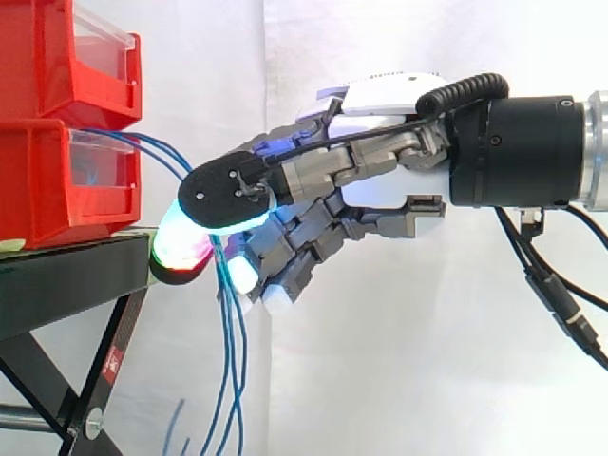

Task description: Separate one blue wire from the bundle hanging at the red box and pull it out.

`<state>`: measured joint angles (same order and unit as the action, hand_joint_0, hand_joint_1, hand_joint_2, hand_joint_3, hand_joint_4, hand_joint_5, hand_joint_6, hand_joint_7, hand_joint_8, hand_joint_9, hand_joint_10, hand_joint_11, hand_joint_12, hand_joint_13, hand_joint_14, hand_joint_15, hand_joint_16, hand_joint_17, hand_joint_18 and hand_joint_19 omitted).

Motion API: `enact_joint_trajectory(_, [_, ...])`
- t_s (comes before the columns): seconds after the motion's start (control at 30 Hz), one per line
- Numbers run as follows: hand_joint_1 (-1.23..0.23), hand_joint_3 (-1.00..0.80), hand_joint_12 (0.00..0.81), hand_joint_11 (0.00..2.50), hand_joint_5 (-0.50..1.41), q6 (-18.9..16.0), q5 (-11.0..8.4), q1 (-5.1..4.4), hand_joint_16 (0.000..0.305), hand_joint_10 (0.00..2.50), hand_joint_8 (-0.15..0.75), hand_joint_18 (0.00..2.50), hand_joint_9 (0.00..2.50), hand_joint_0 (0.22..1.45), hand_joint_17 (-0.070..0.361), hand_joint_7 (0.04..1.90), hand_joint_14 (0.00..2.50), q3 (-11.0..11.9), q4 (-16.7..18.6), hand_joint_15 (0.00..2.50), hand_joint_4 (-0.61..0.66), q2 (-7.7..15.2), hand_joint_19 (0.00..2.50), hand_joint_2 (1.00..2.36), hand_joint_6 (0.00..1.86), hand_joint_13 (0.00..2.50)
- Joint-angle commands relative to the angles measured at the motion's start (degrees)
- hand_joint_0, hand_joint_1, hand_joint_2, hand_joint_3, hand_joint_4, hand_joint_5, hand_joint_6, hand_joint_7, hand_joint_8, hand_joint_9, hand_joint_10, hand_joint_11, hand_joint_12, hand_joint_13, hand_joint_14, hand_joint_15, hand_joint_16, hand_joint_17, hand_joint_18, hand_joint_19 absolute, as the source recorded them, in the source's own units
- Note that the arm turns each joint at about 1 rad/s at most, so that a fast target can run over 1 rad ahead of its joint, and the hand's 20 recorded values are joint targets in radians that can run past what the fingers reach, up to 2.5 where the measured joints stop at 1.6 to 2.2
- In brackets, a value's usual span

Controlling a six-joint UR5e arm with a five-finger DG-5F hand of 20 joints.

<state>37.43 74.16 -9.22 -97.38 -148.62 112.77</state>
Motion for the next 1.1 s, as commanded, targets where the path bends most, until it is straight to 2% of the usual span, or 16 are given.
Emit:
enact_joint_trajectory(0.0, [-0.79,0.08,0.497,0.84,-0.15,-2.53,0.02,-0.09,0.067,0.01,0.454,0.99,1.08,0.6,0.15,1.02,0.02,0.0,0.0,0.54,0.03,-0.01,0.44,1.01,0.91,1.02])
enact_joint_trajectory(0.1, [-0.79,0.08,0.497,0.86,-0.16,-4.47,-0.07,-0.09,0.066,0.02,0.464,1.0,1.17,0.61,0.149,1.03,0.02,0.0,-0.09,0.57,0.04,-0.01,0.45,1.01,0.91,1.11])
enact_joint_trajectory(0.13, [-0.79,0.08,0.497,0.87,-0.16,-6.31,-0.07,-0.09,0.066,0.02,0.465,1.01,1.19,0.61,0.149,1.03,0.02,0.0,-0.17,0.57,0.03,-0.01,0.44,1.01,0.91,1.13])
enact_joint_trajectory(0.4, [-0.79,0.09,0.502,0.94,-0.15,-7.28,0.02,-0.18,0.065,0.02,0.477,1.04,1.27,0.61,0.145,1.06,0.02,0.0,-0.26,0.67,0.03,-0.01,0.44,1.01,0.91,1.3])
enact_joint_trajectory(0.53, [-0.79,0.09,0.513,0.94,-0.16,-9.39,-0.07,-0.18,0.064,0.02,0.473,1.04,1.26,0.61,0.143,1.07,0.02,0.0,-0.26,0.66,0.04,-0.01,0.43,1.01,0.91,1.33])
enact_joint_trajectory(0.77, [-0.78,0.09,0.561,0.89,-0.16,-12.91,-0.07,-0.18,0.064,0.01,0.451,1.01,0.99,0.61,0.144,1.03,0.02,0.0,-1.14,0.57,0.04,-0.01,0.4,1.01,0.91,1.23])
enact_joint_trajectory(0.97, [-0.77,0.09,0.579,0.86,-0.16,-13.96,-0.25,-0.36,0.067,0.01,0.439,0.97,0.79,0.6,0.151,1.03,0.02,0.0,-1.32,0.53,0.0,-0.01,0.41,1.0,0.91,1.09])
enact_joint_trajectory(1.07, [-0.77,0.09,0.586,0.77,-0.16,-14.14,-0.33,-0.45,0.068,0.01,0.437,0.96,0.73,0.6,0.152,1.04,0.01,0.0,-1.4,0.49,0.0,-0.01,0.39,1.0,0.91,1.05])
